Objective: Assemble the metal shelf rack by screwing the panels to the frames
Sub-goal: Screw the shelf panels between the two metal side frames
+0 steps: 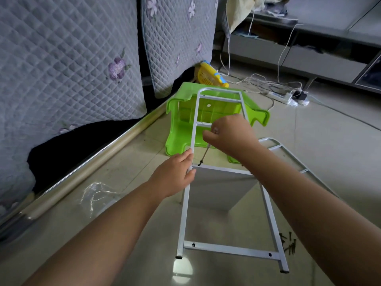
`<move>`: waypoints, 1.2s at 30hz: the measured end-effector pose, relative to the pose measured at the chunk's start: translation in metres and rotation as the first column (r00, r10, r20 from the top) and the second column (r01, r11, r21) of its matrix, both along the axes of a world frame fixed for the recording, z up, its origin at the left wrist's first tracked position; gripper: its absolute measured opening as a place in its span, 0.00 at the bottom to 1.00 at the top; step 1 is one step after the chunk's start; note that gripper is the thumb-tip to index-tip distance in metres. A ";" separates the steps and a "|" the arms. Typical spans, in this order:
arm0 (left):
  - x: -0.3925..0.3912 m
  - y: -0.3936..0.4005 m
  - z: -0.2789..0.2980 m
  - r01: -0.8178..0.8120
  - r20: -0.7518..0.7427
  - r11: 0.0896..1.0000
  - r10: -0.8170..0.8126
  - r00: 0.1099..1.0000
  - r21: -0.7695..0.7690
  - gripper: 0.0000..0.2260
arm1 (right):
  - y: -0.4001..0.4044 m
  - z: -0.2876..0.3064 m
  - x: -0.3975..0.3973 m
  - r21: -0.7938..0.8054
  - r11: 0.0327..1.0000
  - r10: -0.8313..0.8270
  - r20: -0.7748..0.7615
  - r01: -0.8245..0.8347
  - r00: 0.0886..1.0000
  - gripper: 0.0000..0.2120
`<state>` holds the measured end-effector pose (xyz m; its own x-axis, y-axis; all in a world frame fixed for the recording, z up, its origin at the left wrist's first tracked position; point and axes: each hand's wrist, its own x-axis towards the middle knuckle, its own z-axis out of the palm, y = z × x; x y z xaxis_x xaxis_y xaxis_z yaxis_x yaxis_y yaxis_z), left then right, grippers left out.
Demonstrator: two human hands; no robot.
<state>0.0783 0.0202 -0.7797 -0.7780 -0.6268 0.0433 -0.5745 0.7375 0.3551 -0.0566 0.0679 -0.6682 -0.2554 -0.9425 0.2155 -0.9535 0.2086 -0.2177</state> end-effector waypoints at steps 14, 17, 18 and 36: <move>0.000 -0.005 -0.002 0.024 0.046 0.997 -0.021 0.999 -0.070 0.33 | 0.001 0.026 0.001 0.230 0.946 0.154 0.305 -0.230 0.940 0.18; -0.001 -0.006 -0.004 0.027 0.061 0.997 -0.022 0.998 -0.075 0.28 | 0.006 0.030 0.001 0.309 0.919 0.161 0.276 -0.246 0.948 0.13; -0.002 -0.007 -0.004 0.027 0.065 0.997 -0.022 0.998 -0.071 0.26 | 0.008 0.031 0.001 0.338 0.908 0.173 0.235 -0.247 0.957 0.12; -0.003 -0.005 0.003 0.044 0.140 0.995 -0.030 0.990 -0.094 0.24 | 0.015 0.036 0.002 0.531 0.830 0.252 -0.087 -0.169 0.964 0.12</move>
